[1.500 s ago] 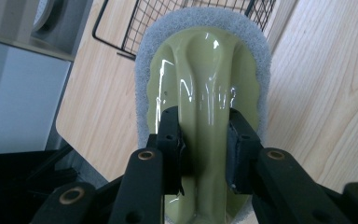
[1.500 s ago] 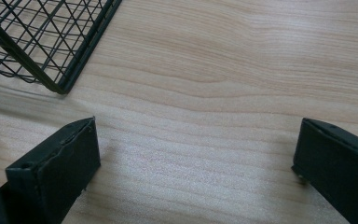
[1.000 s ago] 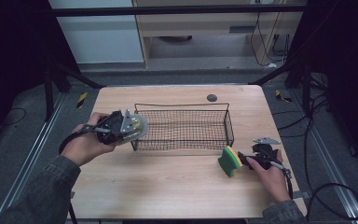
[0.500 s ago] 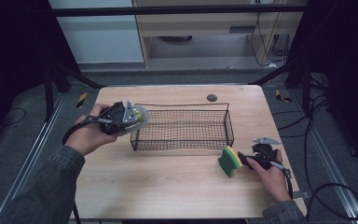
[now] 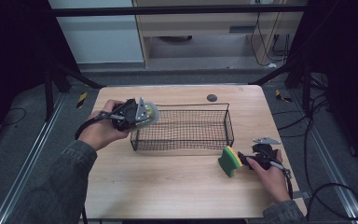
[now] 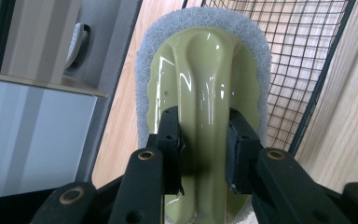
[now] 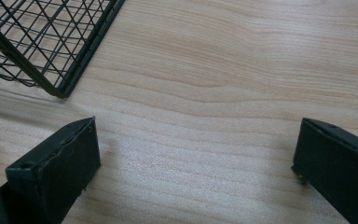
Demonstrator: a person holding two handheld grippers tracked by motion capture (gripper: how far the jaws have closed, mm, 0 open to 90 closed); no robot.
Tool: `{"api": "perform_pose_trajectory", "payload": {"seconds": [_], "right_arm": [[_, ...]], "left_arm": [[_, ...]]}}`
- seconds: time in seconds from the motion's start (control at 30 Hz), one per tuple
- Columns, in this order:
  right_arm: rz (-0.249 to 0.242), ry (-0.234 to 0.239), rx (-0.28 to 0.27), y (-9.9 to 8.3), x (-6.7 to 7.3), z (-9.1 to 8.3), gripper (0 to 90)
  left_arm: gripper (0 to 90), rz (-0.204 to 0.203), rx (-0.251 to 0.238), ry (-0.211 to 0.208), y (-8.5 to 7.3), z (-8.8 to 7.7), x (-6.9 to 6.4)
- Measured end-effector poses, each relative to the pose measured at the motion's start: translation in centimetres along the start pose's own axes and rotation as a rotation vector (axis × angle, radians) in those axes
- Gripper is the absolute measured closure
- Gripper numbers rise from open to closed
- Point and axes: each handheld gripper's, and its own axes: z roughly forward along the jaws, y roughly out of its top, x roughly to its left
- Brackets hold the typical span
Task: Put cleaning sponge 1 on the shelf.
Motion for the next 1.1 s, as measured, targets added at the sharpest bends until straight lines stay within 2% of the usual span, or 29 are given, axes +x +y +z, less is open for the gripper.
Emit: {"api": "perform_pose_trajectory", "payload": {"seconds": [0.4, 0.8, 1.1], "right_arm": [[0.006, 0.001, 0.001, 0.0, 0.0, 0.0, 0.6], [0.006, 0.002, 0.001, 0.0, 0.0, 0.0, 0.6], [0.0, 0.002, 0.003, 0.0, 0.0, 0.0, 0.6]], "left_arm": [[70.7, 0.039, 0.001, -0.002, 1.4, 0.6, -0.6], [70.8, 0.049, 0.002, -0.001, 1.8, 1.2, -0.6], [70.8, 0.047, 0.003, -0.007, 2.2, 2.4, -0.5]]}}
